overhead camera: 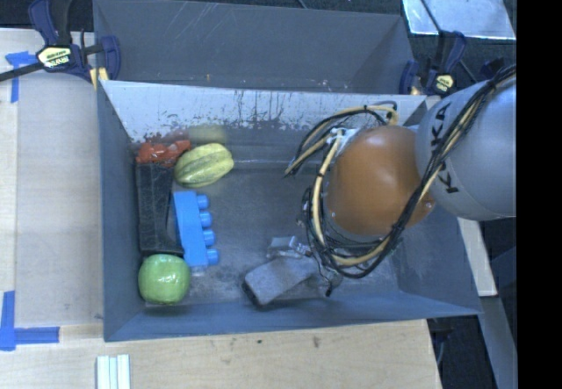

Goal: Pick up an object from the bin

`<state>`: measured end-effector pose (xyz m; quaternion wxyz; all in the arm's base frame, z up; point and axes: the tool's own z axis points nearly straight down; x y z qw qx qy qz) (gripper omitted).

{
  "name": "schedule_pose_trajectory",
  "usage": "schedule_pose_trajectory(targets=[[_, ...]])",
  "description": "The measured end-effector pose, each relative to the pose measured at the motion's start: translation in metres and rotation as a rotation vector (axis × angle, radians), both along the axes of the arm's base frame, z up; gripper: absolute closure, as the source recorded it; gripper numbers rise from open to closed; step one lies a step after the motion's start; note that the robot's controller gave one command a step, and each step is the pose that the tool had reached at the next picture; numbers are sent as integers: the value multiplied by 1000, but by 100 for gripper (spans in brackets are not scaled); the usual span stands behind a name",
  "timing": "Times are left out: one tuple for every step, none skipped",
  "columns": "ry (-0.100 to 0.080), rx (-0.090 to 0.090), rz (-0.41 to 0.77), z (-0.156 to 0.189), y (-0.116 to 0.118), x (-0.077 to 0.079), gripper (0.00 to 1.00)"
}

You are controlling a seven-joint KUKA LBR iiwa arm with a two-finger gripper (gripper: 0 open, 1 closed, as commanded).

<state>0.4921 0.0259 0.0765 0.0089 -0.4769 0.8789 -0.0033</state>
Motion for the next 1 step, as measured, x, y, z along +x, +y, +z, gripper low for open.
schedule_pose_trajectory(targets=[[0,0,-1,0,0,0,100]])
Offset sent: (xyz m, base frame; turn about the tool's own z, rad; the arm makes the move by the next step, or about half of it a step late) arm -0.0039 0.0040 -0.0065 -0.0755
